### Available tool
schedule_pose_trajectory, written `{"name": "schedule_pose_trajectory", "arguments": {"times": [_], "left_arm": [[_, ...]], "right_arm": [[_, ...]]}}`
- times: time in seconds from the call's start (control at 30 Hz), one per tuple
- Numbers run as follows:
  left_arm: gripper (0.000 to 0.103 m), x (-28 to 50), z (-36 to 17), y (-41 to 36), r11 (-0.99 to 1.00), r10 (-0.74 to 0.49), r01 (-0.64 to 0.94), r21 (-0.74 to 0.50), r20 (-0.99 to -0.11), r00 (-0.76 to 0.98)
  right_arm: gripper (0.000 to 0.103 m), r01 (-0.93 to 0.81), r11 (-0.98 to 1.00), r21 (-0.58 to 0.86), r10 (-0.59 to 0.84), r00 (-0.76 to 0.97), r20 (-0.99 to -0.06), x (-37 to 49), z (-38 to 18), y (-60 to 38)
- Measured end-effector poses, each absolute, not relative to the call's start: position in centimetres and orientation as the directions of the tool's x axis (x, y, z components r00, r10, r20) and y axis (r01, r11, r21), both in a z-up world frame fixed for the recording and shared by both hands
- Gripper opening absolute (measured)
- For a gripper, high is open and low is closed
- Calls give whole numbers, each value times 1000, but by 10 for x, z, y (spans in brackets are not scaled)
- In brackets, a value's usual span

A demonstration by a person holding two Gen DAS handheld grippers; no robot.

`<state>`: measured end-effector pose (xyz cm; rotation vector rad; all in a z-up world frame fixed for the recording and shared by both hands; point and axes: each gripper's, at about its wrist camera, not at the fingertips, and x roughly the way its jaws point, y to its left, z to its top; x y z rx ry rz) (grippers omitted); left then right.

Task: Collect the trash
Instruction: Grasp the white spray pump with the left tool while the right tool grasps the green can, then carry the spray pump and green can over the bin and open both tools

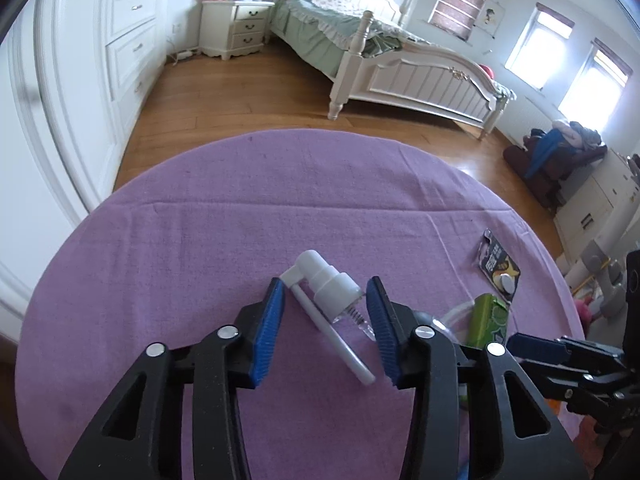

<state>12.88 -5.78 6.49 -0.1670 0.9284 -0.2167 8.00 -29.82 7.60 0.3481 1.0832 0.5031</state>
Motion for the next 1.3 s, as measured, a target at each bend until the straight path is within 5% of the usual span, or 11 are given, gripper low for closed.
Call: {"name": "schedule_pose_trajectory", "arguments": {"times": [0.43,0.7,0.73,1.1,1.3], "left_arm": [[30,113,59,-47,973,-213,199,-114,-778,592],[30,95,60,-45,975,-212,186,-123,-772,599],[30,93,61,-46,974,-215,187,-127,-771,599],[25,66,100,-81,949,-296,281,-142,-708,642],[25,51,139,-148,901,-396,413,-134,-644,655]], "right_arm": [[35,-355,902,247,390,421,-819,91,85,-250],[33,-390,909,146,320,429,-845,96,85,-240],[26,-399,907,136,313,421,-851,96,81,-235],[20,-377,874,307,479,561,-675,65,113,-296],[20,-320,889,328,456,685,-568,37,144,-356]]}}
